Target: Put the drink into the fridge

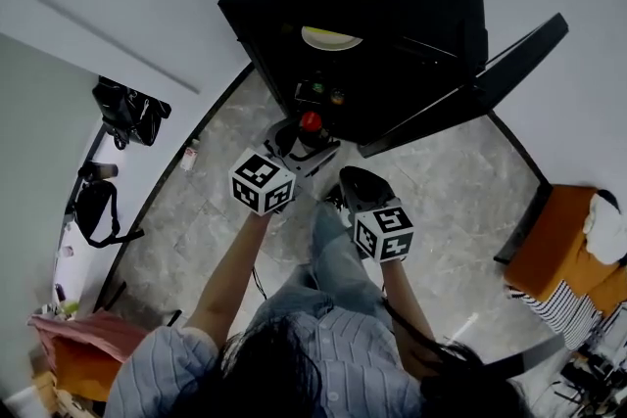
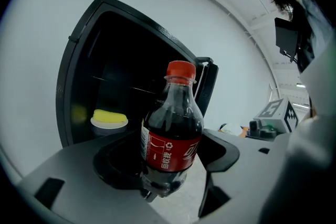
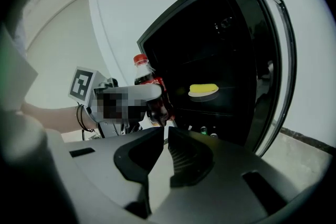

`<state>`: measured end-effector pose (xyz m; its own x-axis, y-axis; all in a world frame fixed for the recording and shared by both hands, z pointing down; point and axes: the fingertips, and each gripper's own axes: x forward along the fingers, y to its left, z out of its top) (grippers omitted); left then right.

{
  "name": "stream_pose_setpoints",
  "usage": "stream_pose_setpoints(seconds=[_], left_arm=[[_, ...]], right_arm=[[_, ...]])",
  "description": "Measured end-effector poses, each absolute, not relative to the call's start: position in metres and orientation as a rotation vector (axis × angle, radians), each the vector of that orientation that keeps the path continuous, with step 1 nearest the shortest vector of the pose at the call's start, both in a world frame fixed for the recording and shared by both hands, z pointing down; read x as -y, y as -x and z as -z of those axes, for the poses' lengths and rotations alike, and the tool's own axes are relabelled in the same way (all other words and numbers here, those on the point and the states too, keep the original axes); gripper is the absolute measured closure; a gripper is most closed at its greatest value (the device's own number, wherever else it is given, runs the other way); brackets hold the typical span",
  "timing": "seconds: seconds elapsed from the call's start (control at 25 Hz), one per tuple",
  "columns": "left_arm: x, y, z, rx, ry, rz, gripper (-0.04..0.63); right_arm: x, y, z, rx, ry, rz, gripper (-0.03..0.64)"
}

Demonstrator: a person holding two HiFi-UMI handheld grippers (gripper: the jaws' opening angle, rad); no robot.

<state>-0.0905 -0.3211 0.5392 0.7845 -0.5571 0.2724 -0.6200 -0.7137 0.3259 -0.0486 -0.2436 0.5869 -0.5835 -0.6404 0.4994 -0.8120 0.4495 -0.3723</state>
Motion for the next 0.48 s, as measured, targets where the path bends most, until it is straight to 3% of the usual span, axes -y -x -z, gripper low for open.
stream_pose_setpoints(seconds=[0.48], left_arm=[[0.398,0.072,-0.567,0.942,-2.541,-0.206,0.272]], right_arm=[[0.267,0.032,-0.606,2.388,-1.284,-0.899,0.581]])
